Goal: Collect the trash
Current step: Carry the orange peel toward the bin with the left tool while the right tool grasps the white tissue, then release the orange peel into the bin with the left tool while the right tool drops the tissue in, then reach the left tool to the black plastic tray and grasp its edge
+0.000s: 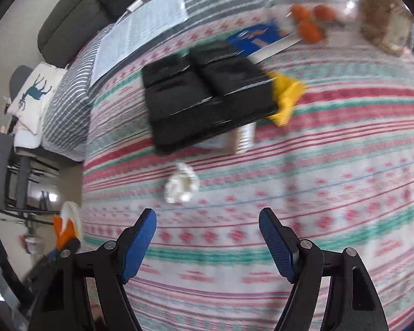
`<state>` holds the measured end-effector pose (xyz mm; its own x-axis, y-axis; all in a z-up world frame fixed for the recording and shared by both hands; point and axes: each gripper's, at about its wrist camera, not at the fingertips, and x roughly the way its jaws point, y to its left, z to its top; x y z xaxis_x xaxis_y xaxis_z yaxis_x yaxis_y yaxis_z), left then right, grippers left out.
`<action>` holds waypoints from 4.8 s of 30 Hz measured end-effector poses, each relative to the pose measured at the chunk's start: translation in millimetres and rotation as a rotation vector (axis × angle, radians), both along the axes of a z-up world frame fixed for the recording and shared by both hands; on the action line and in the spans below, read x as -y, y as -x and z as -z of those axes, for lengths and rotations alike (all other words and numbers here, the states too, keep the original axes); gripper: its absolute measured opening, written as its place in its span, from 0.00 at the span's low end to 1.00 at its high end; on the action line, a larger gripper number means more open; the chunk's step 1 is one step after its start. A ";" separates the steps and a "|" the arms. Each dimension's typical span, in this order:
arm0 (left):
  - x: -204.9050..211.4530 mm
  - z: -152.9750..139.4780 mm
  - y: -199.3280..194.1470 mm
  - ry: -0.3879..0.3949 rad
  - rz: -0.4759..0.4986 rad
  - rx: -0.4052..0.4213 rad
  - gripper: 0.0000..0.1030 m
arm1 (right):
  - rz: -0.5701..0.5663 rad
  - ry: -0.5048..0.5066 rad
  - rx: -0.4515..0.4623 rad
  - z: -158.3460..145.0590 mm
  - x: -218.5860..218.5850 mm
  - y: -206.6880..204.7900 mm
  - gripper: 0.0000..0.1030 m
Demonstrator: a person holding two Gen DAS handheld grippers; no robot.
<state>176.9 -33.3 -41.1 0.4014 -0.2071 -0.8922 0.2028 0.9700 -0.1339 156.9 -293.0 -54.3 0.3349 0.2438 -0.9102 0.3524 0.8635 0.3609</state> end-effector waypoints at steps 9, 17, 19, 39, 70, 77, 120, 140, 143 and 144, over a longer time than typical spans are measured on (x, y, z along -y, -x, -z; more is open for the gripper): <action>-18.9 -3.3 0.7 0.026 -0.025 0.006 0.24 | -0.019 -0.027 -0.013 22.6 -32.4 -27.1 0.36; -32.4 -4.3 0.7 0.042 -0.037 0.003 0.24 | 0.006 0.005 -0.027 36.7 -26.0 -29.5 0.22; -34.4 -4.6 1.0 0.048 -0.039 0.001 0.24 | 0.011 -0.005 -0.022 36.8 -23.1 -28.3 0.22; -67.9 -4.5 3.0 0.064 -0.097 0.003 0.24 | -0.006 0.063 0.028 35.2 -27.1 -38.2 0.19; -195.0 18.6 5.4 -0.047 -0.286 0.108 0.79 | -0.406 0.098 0.238 -26.1 -186.7 -26.1 0.13; -211.5 20.9 18.1 -0.133 -0.298 0.097 0.83 | -0.460 0.084 0.240 -19.9 -222.6 -25.7 0.13; -192.2 15.7 31.0 -0.126 -0.288 0.028 0.92 | -0.481 0.133 0.255 -22.5 -245.9 -2.5 0.76; 10.8 -15.5 13.2 -0.092 -0.008 0.068 0.92 | -0.022 0.236 0.190 -62.4 19.2 51.7 0.79; 48.5 -20.7 4.6 -0.089 0.040 0.072 0.92 | 0.045 0.236 0.166 -60.4 58.3 61.8 0.79; 61.1 -22.4 0.7 -0.073 0.049 0.070 0.92 | 0.060 0.236 0.158 -58.1 67.6 63.3 0.79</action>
<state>176.2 -94.4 -18.7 0.4546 -0.1630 -0.8756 0.2563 0.9655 -0.0467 93.6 -360.6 3.8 0.4844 0.0073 -0.8748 0.3608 0.9093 0.2074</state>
